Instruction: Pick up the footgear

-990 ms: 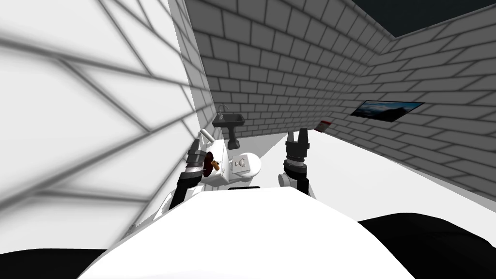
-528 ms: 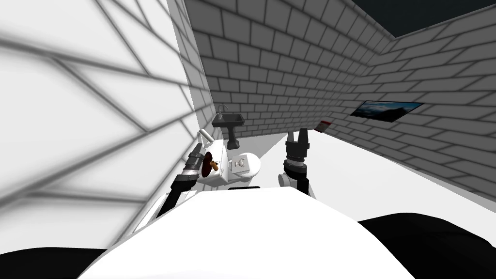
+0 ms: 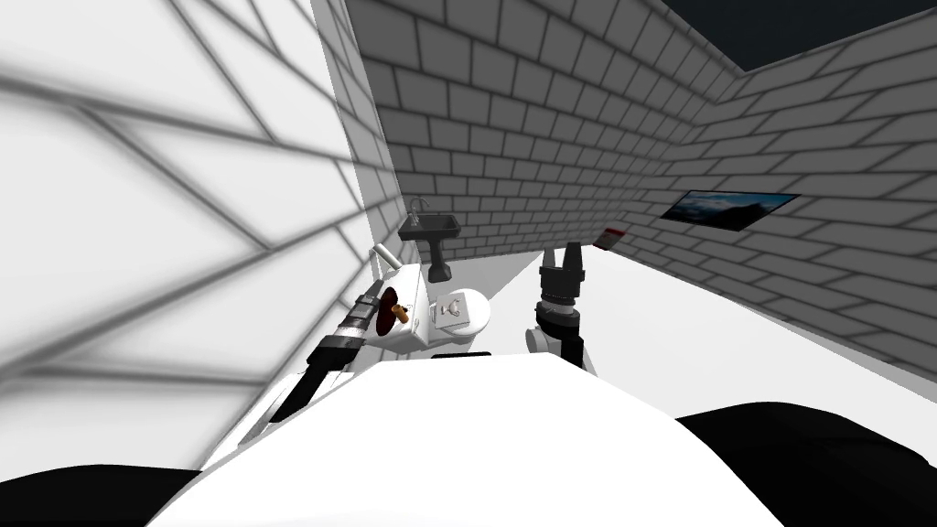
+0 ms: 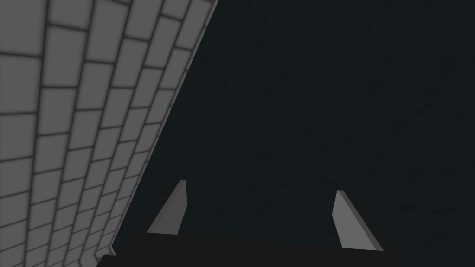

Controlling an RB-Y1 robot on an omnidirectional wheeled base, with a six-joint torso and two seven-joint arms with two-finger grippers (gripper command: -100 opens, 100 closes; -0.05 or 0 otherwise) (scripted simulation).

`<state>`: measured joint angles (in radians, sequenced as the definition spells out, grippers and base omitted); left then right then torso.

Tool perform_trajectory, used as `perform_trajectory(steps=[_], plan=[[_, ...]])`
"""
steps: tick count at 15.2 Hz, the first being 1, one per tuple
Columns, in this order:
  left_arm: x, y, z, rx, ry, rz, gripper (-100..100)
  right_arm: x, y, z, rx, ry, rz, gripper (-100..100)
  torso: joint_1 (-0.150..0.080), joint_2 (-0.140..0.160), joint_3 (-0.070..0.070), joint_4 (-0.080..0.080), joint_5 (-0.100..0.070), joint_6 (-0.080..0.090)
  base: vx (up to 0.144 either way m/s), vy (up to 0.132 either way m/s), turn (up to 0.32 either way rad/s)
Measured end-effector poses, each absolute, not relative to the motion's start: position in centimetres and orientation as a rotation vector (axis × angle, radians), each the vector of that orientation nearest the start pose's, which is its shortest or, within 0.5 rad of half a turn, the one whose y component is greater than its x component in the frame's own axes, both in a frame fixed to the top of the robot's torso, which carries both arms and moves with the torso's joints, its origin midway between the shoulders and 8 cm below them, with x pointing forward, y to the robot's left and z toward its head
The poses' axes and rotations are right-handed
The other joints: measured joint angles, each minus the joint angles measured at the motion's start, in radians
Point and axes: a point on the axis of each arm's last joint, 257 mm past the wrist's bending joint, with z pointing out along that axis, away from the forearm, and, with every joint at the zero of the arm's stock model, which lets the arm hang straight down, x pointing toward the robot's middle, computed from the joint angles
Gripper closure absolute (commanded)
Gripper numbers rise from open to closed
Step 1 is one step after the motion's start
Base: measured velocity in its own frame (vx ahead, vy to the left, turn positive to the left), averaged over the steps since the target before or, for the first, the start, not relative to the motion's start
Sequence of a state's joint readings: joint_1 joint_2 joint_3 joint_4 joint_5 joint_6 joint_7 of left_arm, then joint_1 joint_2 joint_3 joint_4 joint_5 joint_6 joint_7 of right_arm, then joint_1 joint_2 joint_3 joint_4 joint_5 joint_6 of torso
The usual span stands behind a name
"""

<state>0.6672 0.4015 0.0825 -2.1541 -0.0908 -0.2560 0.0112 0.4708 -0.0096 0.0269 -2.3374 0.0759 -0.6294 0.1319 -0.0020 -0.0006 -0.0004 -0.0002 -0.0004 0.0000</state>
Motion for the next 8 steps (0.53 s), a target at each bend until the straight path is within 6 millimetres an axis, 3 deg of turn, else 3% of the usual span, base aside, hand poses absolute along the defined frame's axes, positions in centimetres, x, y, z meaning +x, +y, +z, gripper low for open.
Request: perform_trajectory(steps=[8], plan=[[34.2, 37.5, -19.2, -0.677, 1.545, -0.684, -100, 31.0, -24.8, 7.9, 0.393, 0.535, 1.211, 0, -0.001, -0.001, 0.000, 0.000, 0.000, 0.000, 0.016, -0.049, -0.011]])
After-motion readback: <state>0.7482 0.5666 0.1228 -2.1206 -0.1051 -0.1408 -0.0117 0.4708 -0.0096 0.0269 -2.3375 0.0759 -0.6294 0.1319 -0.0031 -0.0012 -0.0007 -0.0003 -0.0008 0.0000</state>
